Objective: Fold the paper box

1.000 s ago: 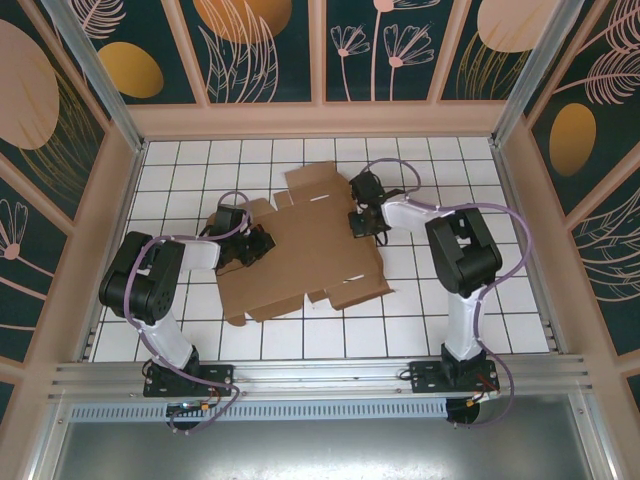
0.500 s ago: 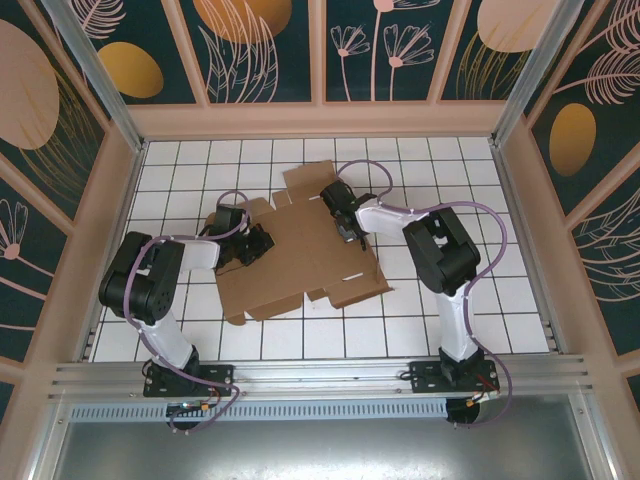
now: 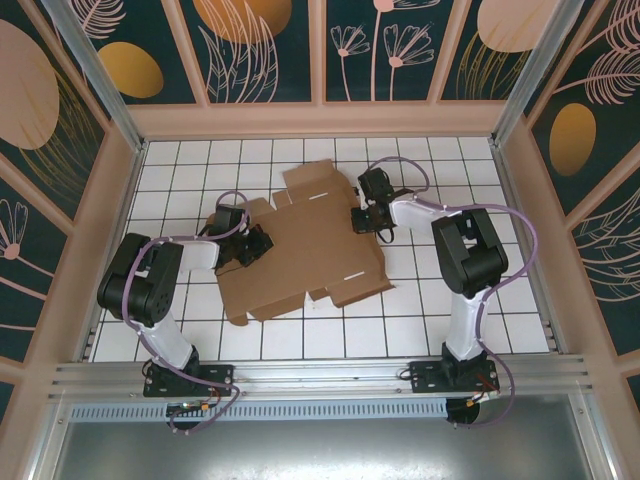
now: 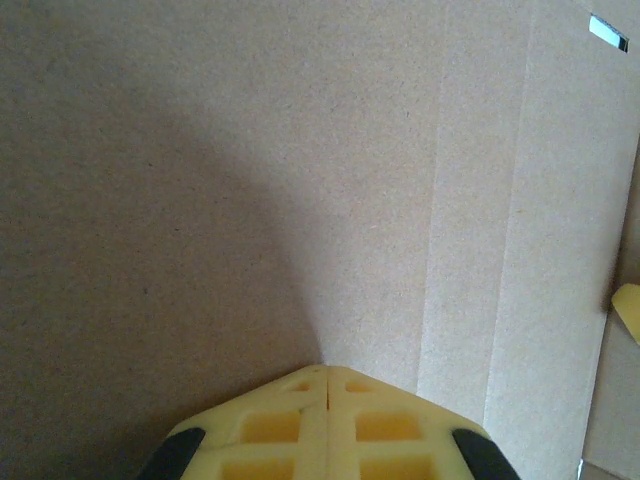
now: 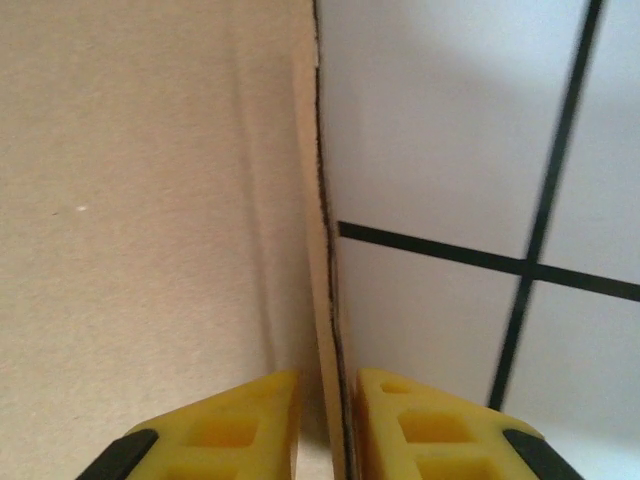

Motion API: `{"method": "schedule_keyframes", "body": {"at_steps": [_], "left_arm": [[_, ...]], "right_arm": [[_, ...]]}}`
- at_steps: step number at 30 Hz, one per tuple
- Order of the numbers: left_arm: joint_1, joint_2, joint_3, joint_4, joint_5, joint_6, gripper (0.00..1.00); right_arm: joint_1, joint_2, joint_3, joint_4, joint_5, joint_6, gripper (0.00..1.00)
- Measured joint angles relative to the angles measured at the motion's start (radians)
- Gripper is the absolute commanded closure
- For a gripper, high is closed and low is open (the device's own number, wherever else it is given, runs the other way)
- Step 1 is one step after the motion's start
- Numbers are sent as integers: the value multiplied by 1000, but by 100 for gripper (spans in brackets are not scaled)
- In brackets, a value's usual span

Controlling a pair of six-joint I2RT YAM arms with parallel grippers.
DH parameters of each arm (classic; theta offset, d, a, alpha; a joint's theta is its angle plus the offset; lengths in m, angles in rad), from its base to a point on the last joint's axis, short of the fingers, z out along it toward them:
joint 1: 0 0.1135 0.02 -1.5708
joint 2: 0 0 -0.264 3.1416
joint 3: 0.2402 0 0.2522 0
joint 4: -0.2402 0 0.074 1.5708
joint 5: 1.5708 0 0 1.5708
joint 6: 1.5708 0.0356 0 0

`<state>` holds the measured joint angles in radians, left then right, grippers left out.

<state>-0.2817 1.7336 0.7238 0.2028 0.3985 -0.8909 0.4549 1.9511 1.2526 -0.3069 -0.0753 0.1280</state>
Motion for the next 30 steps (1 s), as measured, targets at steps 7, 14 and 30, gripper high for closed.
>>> {"method": "schedule_keyframes", "body": {"at_steps": [7,14,30], "left_arm": [[-5,-33,0,-28,-7,0,100],[-15,-33,-13,-30,-6,0,100],[-80,-64,-34,-51,39,0,100]], "right_arm": [[-2,0,-8,24,-74,0,88],[8,0,-7,27,-45,-19,94],[42,80,101,12,-14,-124,87]]}}
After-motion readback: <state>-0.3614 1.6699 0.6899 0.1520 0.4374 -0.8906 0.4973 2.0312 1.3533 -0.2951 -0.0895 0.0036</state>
